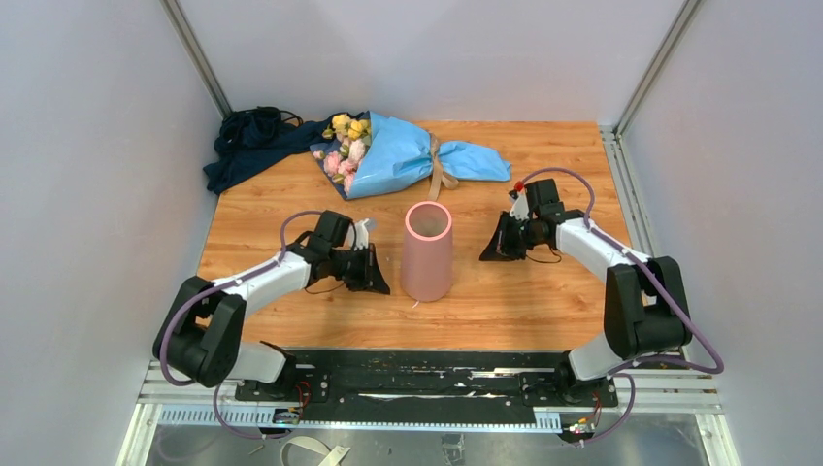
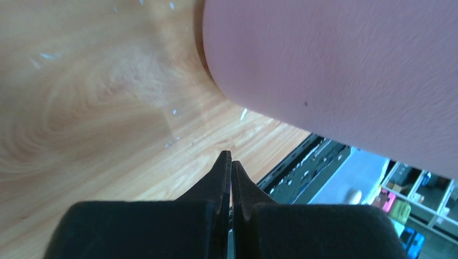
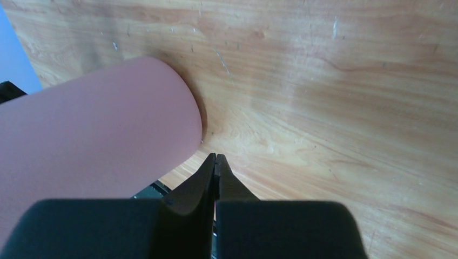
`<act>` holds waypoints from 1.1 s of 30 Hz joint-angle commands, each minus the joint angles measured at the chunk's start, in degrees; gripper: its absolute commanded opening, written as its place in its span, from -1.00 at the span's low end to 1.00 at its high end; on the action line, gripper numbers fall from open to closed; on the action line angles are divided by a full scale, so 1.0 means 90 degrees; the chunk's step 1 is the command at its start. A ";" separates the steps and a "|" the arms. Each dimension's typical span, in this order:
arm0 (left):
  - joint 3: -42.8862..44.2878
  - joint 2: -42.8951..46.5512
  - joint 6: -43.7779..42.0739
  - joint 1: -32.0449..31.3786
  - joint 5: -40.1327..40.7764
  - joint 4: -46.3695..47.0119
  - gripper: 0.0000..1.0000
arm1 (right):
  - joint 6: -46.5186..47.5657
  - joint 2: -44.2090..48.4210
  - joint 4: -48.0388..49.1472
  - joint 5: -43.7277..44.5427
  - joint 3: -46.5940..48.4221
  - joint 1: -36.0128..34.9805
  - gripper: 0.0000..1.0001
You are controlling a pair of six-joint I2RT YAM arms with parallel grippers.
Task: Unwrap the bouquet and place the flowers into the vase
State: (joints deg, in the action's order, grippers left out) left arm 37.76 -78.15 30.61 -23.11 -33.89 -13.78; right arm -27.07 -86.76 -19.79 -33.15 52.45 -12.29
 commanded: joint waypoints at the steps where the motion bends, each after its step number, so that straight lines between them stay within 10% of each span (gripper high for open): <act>1: -0.0303 -0.0013 -0.0020 -0.0283 -0.0209 0.0286 -1.00 | 0.0208 0.0351 -0.0307 -0.0110 -0.0249 -0.0129 -1.00; 33: 0.0857 -0.3016 0.0105 -0.0807 -0.0431 0.1873 -1.00 | 0.0337 0.1374 -0.0945 0.1126 -0.0201 0.0043 -1.00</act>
State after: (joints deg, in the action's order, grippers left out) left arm 42.70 -101.01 32.42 -28.10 -41.58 2.74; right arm -23.55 -77.95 -25.87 -27.73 49.89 -12.67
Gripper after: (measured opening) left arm 0.007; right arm 0.006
